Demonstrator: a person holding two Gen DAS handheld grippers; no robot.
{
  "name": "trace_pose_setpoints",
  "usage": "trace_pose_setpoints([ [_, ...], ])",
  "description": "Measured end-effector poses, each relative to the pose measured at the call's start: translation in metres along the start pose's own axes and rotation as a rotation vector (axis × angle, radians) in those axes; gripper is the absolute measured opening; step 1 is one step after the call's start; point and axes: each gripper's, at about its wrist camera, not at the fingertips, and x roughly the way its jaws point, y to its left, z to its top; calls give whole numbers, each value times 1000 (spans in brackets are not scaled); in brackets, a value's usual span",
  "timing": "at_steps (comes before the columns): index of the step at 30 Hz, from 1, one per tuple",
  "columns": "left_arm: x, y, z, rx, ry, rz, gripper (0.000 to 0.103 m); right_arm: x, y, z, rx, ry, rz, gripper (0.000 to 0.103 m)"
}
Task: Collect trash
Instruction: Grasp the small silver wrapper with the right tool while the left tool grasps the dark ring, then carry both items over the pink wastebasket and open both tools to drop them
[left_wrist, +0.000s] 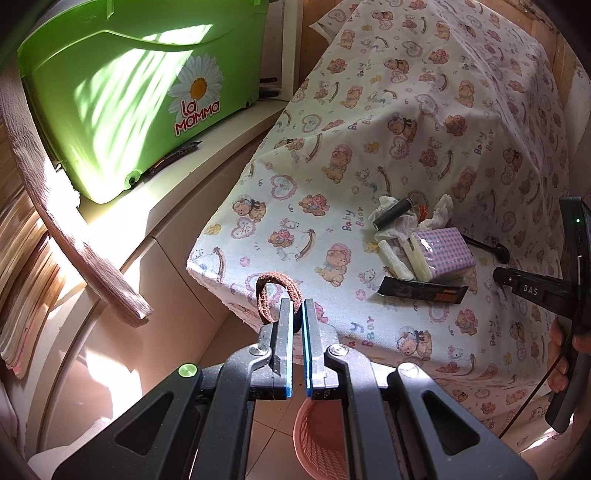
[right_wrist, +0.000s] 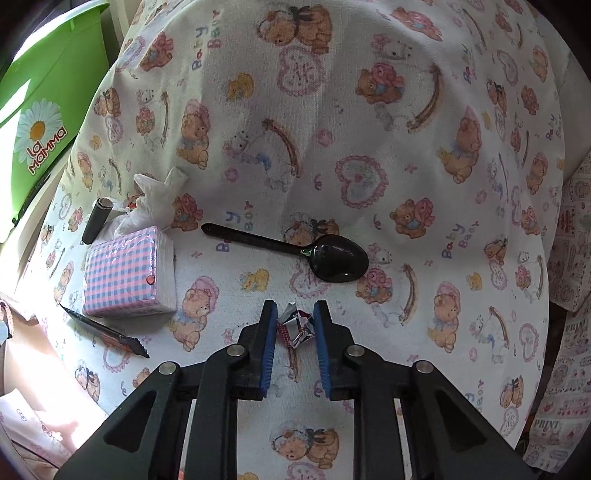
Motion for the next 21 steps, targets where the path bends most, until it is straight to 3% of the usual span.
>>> trace_pose_setpoints([
  [5,-2,1,-2,-5,6,-13,4,-17,-23,-2,30,-24,28,20],
  [14,-13,-19,-13,63,10,-67,4,-92,-12,-36,-19,-162,129,20],
  [21,-19,-25,-26,27,88,-235,4,-132,3,-92,-55,-194,247,20],
])
